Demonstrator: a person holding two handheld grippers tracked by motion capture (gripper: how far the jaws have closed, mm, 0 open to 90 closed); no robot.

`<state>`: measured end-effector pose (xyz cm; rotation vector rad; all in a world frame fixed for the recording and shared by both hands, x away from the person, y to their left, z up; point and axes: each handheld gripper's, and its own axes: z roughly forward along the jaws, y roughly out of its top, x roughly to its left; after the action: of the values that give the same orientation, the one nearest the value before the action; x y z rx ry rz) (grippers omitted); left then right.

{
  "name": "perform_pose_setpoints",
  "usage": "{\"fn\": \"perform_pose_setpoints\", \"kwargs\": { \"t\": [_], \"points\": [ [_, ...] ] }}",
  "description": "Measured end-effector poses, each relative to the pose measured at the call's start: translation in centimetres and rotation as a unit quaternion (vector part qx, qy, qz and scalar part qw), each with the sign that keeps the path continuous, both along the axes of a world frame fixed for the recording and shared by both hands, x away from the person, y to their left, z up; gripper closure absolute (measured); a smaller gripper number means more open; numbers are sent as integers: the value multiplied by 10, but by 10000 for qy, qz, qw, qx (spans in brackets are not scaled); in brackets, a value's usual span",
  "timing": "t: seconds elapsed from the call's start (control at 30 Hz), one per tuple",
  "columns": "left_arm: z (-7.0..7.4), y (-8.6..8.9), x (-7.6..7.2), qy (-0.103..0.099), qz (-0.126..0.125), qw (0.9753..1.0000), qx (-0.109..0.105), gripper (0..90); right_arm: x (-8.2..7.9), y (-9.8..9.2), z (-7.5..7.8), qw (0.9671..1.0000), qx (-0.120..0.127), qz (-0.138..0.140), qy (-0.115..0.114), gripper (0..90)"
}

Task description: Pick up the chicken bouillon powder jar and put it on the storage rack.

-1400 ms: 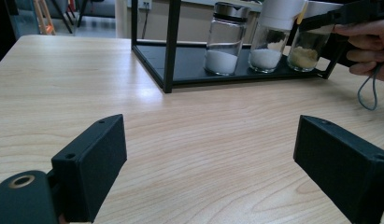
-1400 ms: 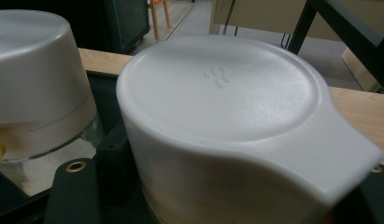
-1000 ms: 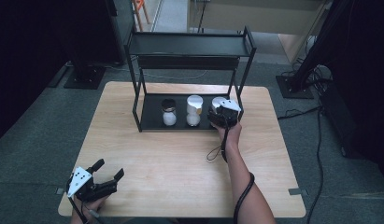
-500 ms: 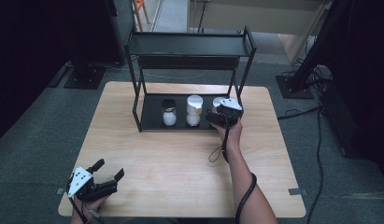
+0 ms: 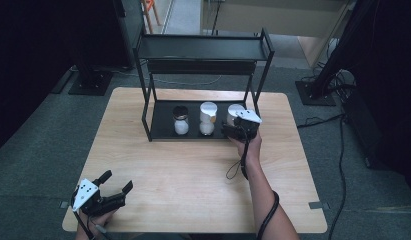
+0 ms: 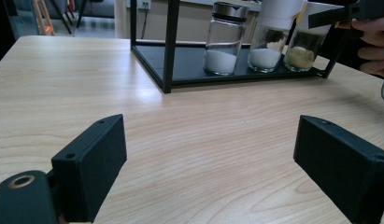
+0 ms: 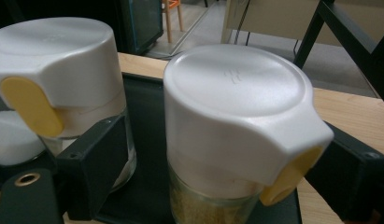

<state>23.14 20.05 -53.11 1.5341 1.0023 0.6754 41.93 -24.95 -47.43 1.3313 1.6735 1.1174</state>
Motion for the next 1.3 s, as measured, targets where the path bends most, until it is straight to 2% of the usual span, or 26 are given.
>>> {"fn": "perform_pose_setpoints", "kwargs": {
  "t": [0.17,0.33,0.37,0.73,0.93,1.13,1.3],
  "points": [
    [0,0,0,-1,7,10000,1,99,-6,-3,0,9999,20,105,-42,121],
    [0,0,0,1,8,10000,9,98,-12,-7,-1,9994,-14,322,-85,121],
    [0,0,0,0,8,10000,4,98,-16,-9,-2,9991,-17,424,-95,121],
    [0,-1,0,5,18,10000,25,98,-29,-14,-4,9970,-33,742,-201,121],
    [0,-1,0,8,22,10000,29,99,-37,-15,-6,9952,-22,944,-268,121],
    [0,-1,0,11,23,10000,24,99,-46,-13,-7,9908,-36,1310,-344,120],
    [0,-1,0,9,24,10000,31,99,-51,-13,-9,9899,-37,1372,-354,119]
  ]
}}
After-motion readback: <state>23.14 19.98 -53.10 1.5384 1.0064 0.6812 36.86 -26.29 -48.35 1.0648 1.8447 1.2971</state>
